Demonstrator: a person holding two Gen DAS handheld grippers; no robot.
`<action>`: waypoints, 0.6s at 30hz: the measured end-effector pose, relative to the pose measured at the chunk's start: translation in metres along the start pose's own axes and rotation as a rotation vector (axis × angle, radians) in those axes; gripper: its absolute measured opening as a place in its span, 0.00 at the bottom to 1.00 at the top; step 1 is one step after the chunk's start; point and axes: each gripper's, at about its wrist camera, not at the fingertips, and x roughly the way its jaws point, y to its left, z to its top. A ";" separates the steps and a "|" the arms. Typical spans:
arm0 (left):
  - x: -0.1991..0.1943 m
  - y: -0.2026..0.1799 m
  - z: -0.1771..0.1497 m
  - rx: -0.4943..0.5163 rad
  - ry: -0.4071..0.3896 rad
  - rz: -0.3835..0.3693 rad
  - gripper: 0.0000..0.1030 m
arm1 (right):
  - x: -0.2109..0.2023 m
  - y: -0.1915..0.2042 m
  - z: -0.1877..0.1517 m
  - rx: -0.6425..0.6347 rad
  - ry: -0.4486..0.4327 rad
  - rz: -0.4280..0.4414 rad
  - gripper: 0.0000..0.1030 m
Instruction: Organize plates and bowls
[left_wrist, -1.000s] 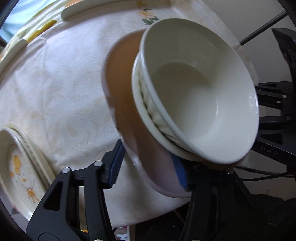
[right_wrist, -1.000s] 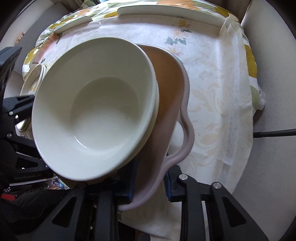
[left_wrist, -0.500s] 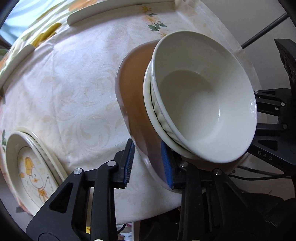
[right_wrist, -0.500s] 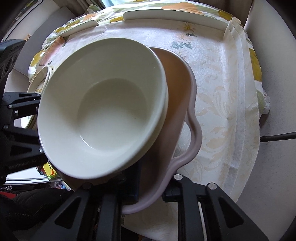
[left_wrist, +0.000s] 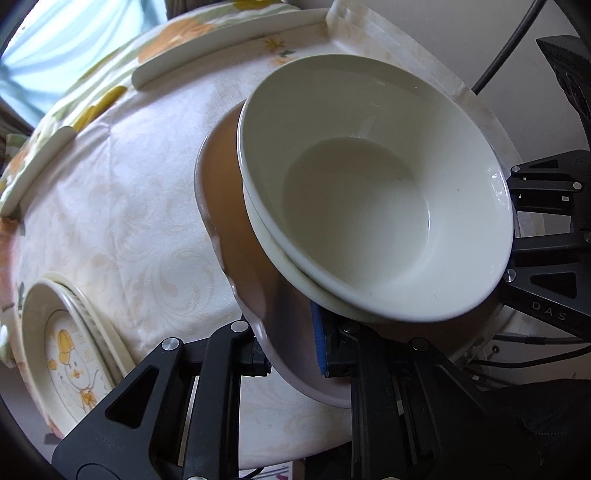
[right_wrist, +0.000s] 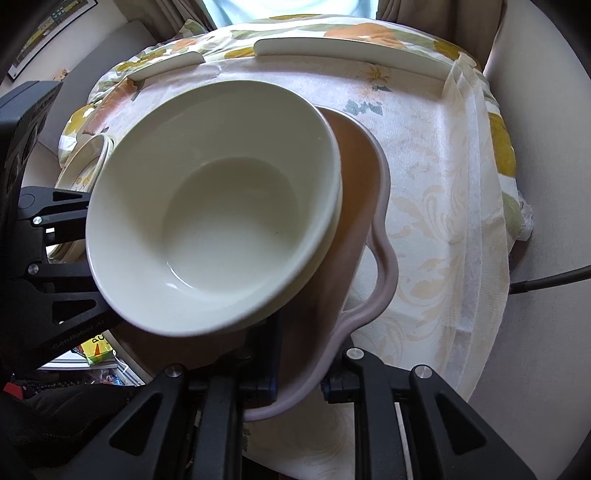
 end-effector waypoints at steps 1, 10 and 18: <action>-0.006 0.004 -0.003 -0.009 -0.008 0.002 0.14 | -0.002 0.001 0.001 -0.004 -0.004 -0.001 0.15; -0.073 0.045 -0.027 -0.094 -0.067 0.068 0.14 | -0.042 0.041 0.024 -0.118 -0.066 0.010 0.15; -0.111 0.109 -0.061 -0.149 -0.074 0.118 0.14 | -0.049 0.117 0.058 -0.195 -0.094 0.046 0.15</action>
